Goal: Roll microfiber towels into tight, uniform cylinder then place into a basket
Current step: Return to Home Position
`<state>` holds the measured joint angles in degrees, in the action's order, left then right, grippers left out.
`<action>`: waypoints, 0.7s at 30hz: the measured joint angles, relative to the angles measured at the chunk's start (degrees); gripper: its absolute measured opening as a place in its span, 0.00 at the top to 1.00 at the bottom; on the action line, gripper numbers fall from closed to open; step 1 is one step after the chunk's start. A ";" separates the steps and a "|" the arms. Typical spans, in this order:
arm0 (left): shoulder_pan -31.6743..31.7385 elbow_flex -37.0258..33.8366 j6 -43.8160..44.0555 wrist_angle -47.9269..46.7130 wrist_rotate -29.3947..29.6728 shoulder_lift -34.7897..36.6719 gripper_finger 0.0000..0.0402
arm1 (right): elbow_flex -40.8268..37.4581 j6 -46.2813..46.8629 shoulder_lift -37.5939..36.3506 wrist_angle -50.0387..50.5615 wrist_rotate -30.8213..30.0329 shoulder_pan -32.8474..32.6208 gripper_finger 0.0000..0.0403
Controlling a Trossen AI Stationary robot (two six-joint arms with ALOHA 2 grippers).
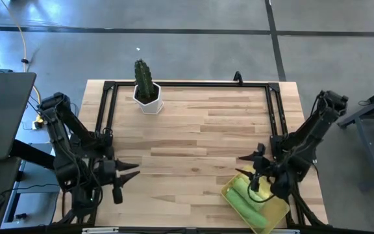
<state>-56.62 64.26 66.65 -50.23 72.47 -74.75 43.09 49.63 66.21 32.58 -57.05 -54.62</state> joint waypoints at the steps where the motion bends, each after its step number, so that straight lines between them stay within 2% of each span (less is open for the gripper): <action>1: -0.19 -0.54 2.80 -1.10 0.35 0.08 0.77 | -2.48 -2.23 -0.84 -4.63 0.04 0.16 0.48; 5: -0.13 -3.96 10.57 -2.90 1.25 0.06 0.77 | -10.80 -11.49 -4.27 -19.49 1.23 0.94 0.48; 8: 0.28 -6.12 14.45 -2.76 1.50 0.06 0.77 | -15.35 -16.78 -7.76 -26.17 3.34 1.95 0.48; 12: 1.29 -8.17 18.58 -2.78 1.48 0.06 0.77 | -20.01 -19.73 -14.17 -29.02 6.95 4.02 0.48; 17: 2.33 -8.25 18.70 -2.41 1.48 0.06 0.77 | -25.63 -21.81 -22.50 -31.79 11.49 6.97 0.48; 21: 3.33 -8.25 18.69 -2.41 1.48 0.06 0.77 | -30.81 -26.67 -28.34 -38.15 14.33 9.36 0.48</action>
<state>-53.30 56.01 85.34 -52.64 73.95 -74.70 12.28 22.96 37.87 -5.56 -42.72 -45.26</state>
